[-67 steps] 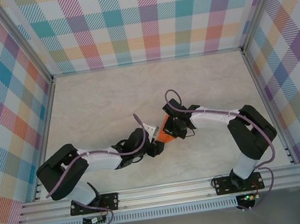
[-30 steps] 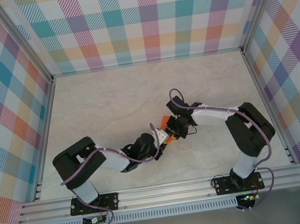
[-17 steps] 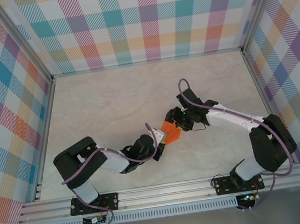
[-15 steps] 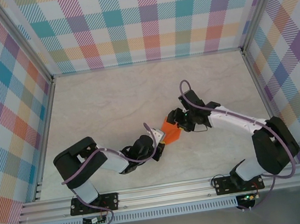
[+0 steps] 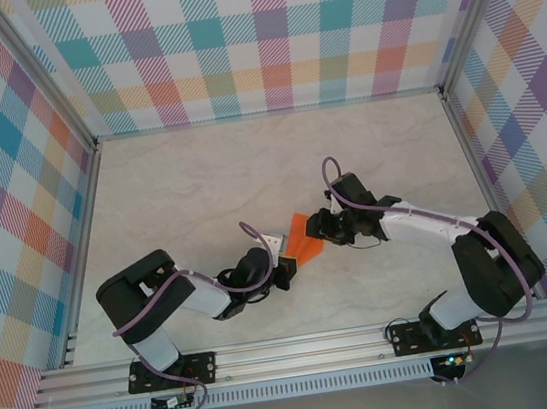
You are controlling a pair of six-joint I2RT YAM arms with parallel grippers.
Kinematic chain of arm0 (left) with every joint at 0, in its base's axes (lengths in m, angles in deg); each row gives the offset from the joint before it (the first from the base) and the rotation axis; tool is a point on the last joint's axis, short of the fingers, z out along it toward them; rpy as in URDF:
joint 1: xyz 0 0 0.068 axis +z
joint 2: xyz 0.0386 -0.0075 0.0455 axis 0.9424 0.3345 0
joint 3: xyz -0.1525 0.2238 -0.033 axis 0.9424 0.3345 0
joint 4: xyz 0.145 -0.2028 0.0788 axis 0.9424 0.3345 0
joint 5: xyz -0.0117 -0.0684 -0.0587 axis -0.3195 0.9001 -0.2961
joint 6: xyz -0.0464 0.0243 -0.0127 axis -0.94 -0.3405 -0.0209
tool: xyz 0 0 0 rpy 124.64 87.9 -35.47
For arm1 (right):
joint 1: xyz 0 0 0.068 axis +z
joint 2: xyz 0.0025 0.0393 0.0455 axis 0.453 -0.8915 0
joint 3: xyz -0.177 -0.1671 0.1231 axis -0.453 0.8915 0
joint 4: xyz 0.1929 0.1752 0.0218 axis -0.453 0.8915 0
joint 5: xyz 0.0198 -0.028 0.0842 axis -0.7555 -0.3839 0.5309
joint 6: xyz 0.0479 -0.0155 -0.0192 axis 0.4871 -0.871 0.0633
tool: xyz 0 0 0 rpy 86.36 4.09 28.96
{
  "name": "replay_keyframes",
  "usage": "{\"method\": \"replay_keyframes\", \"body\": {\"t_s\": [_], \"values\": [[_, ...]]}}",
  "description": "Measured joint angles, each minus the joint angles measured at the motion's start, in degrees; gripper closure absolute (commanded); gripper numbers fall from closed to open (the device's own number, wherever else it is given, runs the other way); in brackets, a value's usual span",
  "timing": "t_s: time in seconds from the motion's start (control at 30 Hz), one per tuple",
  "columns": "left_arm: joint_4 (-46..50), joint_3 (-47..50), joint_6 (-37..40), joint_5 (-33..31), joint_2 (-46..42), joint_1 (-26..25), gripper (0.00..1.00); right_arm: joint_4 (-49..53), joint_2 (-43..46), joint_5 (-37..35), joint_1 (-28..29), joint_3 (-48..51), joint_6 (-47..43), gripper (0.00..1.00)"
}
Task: Fold a paper plane with a square sheet of paper (pick it up from the middle)
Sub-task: Fourth fold the wing at the center of the table.
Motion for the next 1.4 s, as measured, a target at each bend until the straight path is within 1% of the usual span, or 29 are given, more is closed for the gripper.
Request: {"method": "replay_keyframes", "body": {"t_s": [0.1,0.27,0.43,0.6,0.83,0.97,1.1,1.4], "values": [[-1.3,0.2,-2.9,0.9,0.0,1.0,1.00,-1.9,-2.6,2.3,0.0,0.0,-1.4,0.68],[-4.2,1.2,-7.8,2.6,0.0,3.5,1.00,-4.8,-4.8,4.5,0.0,0.0,-3.3,0.69],[-6.1,1.2,-11.5,4.2,1.1,4.8,1.00,-6.6,-7.7,6.4,0.0,-0.2,-5.2,0.70],[-6.6,1.2,-13.9,4.6,2.0,5.4,1.00,-6.8,-11.4,7.6,0.0,-2.1,-6.9,0.71],[-7.6,2.2,-16.7,4.7,2.4,6.3,1.00,-7.5,-13.7,8.7,-0.2,-4.8,-8.2,0.71],[-8.4,2.3,-18.1,4.7,2.4,6.6,1.00,-7.7,-15.6,9.2,-0.4,-5.7,-8.7,0.73],[-8.9,2.5,-19.8,5.0,2.7,7.1,1.00,-7.8,-16.8,9.5,-0.4,-5.7,-8.9,0.73],[-10.9,3.0,-22.6,5.5,3.4,7.9,1.00,-7.5,-19.1,9.5,-0.4,-7.0,-8.7,0.67]]}}
